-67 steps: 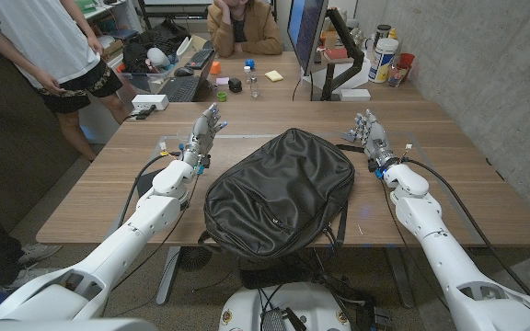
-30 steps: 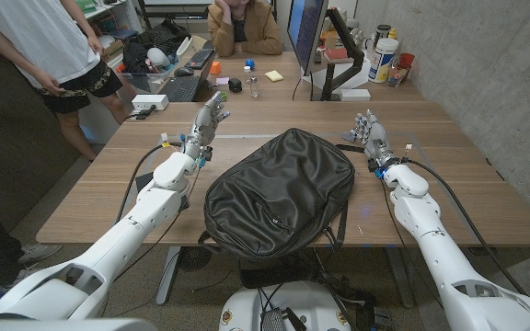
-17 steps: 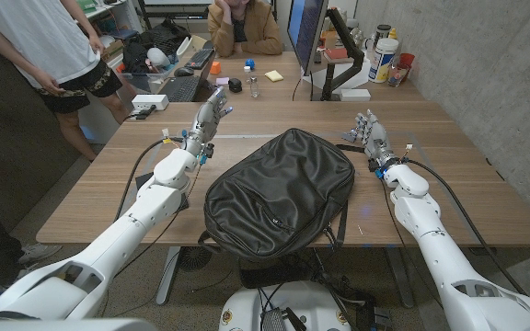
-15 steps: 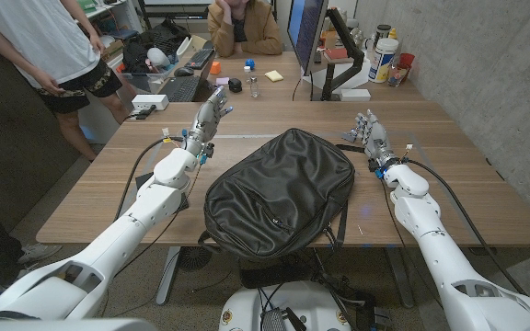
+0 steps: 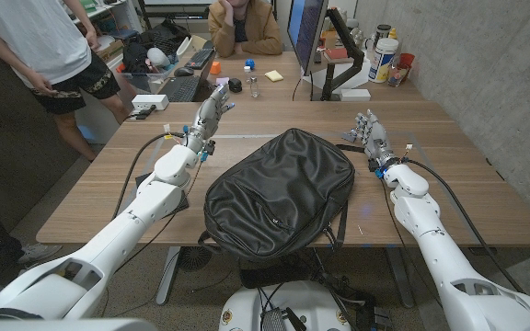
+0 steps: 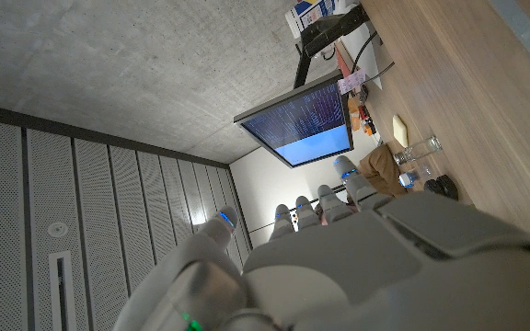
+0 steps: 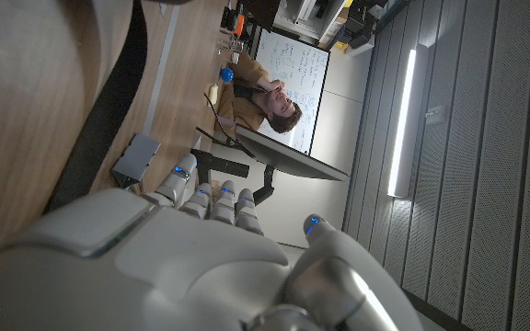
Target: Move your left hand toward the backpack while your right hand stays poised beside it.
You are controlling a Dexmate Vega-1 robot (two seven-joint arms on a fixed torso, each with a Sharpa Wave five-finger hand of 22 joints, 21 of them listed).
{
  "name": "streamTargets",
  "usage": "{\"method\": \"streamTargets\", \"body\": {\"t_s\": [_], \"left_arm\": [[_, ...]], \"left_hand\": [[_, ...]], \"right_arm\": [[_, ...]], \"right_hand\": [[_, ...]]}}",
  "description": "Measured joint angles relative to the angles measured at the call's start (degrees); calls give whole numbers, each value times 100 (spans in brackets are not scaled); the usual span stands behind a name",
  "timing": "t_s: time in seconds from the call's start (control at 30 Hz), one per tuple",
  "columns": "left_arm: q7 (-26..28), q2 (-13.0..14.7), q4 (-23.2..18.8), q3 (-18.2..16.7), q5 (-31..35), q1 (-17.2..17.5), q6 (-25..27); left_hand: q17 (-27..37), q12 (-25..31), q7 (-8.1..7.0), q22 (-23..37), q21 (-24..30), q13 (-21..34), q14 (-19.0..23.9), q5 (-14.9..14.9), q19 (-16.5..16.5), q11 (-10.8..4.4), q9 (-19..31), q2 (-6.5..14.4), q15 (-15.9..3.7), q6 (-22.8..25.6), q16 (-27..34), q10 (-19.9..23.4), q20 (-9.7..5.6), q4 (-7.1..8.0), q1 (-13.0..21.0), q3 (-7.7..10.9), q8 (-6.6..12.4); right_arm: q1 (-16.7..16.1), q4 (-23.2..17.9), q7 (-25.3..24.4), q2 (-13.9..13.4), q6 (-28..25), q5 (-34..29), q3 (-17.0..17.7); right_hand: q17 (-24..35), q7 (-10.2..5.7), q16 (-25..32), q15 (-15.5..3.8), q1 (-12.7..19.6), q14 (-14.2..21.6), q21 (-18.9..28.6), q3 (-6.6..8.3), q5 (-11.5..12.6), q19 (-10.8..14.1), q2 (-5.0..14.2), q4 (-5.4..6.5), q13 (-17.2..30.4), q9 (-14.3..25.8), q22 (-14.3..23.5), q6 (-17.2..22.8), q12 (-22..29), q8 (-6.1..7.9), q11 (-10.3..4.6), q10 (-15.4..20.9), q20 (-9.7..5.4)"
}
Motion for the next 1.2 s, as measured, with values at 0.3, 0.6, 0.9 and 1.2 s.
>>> {"method": "streamTargets", "body": {"t_s": [0.3, 0.6, 0.9, 1.2], "left_arm": [[3, 9, -9, 48, 166, -74, -46], [-14, 3, -12, 78, 261, -137, -95], [-84, -4, -43, 108, 349, -208, -149], [-153, -12, -69, 136, 422, -251, -192]], "left_hand": [[0, 0, 0, 0, 0, 0, 0, 0, 0, 0, 0, 0, 0, 0, 0, 0, 0, -16, 0, 16, 0], [0, 0, 22, 0, -22, 0, 0, 0, 0, 21, -14, 0, 0, 21, 0, 21, 0, -16, 0, 16, 0], [0, 0, 21, 0, -22, 0, 0, 0, 22, 20, -14, 0, 0, 21, 1, 21, -22, -16, 0, 16, 0], [1, 0, -11, 0, -22, 0, 0, 0, 22, 41, -13, 0, 0, 54, 1, 42, -22, -16, 0, 16, 0]], "right_arm": [[41, 71, 23, 7, 32, 0, 3], [86, 147, 41, 10, 62, 0, 7], [137, 228, 66, 14, 97, -1, 10], [187, 315, 90, 17, 127, -2, 16]], "right_hand": [[0, 0, 0, 0, 0, 0, -44, 0, 0, 0, 0, 0, 0, 0, 30, 0, 0, 0, 0, 0, 0], [0, 0, 0, 0, 0, 0, -44, 0, 0, 0, 0, 0, 0, 0, 30, 0, 0, 0, 0, 0, 0], [0, 0, 0, 0, 0, 0, -44, 0, 0, 0, 0, 0, 0, 0, 29, 0, 0, 0, 0, 0, 0], [0, 0, 0, 0, 0, 0, -82, 0, 0, 0, 0, 0, 0, 0, 29, 0, 0, 0, 0, 0, 0]]}}
